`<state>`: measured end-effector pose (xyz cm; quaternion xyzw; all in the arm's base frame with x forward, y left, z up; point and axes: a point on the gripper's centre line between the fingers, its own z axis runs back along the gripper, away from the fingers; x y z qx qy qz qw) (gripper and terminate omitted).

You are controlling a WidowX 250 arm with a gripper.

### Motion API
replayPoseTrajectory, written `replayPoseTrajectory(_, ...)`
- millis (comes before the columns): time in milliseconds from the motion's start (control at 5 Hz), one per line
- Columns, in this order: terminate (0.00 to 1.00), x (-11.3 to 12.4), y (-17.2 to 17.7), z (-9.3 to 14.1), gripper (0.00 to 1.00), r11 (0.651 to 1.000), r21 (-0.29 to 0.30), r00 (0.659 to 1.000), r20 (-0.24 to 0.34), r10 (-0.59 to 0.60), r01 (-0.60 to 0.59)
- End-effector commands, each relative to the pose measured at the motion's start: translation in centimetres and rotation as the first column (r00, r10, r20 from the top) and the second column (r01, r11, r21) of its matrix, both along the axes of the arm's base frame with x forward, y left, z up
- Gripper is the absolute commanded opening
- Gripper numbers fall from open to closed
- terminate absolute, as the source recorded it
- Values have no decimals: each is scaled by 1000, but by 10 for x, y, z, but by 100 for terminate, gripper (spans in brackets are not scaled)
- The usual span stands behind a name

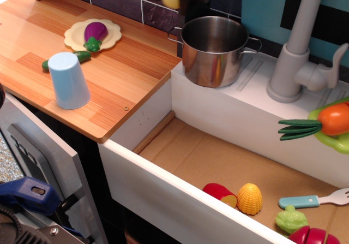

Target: Put potato in pot or pan

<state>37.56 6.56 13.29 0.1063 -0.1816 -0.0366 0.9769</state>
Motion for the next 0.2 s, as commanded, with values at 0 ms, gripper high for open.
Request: replayPoseTrajectory(0,100,18,-22,21,100,1000,-14,997,73,-17,18)
